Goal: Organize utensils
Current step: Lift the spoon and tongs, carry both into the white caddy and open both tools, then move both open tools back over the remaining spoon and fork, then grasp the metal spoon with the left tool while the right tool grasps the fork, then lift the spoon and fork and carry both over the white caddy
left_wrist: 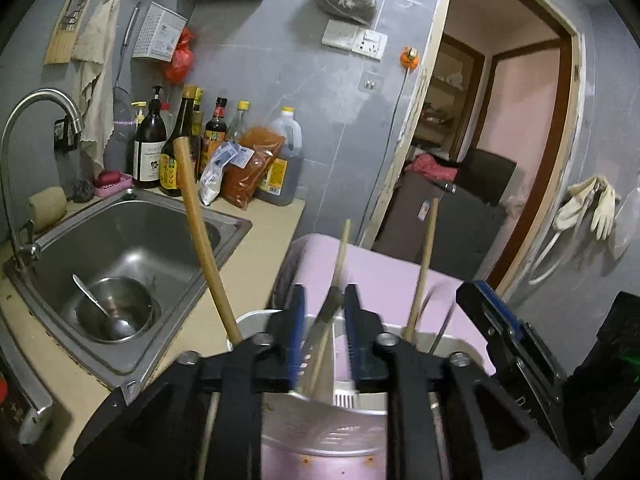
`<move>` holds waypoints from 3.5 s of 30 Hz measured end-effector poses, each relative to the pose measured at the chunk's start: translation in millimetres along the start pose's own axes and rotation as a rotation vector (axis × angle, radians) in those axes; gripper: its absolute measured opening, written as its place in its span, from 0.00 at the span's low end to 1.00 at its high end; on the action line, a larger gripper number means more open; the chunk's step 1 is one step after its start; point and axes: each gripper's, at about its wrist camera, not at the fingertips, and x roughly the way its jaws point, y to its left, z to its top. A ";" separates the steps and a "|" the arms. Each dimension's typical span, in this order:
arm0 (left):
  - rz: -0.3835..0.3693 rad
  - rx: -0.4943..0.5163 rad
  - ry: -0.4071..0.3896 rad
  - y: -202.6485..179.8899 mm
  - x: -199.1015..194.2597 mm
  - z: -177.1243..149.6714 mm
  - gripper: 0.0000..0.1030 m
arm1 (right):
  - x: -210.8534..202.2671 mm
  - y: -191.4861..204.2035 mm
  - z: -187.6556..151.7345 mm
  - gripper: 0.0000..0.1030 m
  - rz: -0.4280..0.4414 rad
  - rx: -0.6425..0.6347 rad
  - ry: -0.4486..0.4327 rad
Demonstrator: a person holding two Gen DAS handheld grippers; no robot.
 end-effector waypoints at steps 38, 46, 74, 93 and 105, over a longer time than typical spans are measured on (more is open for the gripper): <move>-0.116 0.197 -0.076 -140.1 -21.0 -52.1 0.94 | -182.3 -102.1 30.1 1.00 -0.335 -0.075 -0.082; -0.141 0.268 0.042 -157.4 7.0 -78.1 0.94 | -183.9 -127.1 6.0 1.00 -0.383 -0.070 0.060; -0.351 0.378 0.521 -197.6 104.4 -132.4 0.38 | -150.5 -160.3 -55.9 0.52 -0.336 -0.003 0.507; -0.389 0.364 0.714 -207.4 140.7 -142.0 0.07 | -130.9 -154.5 -73.9 0.25 -0.256 -0.016 0.659; -0.269 0.292 0.697 -187.8 117.0 -135.6 0.04 | -105.6 -156.4 -81.7 0.18 -0.261 -0.045 0.771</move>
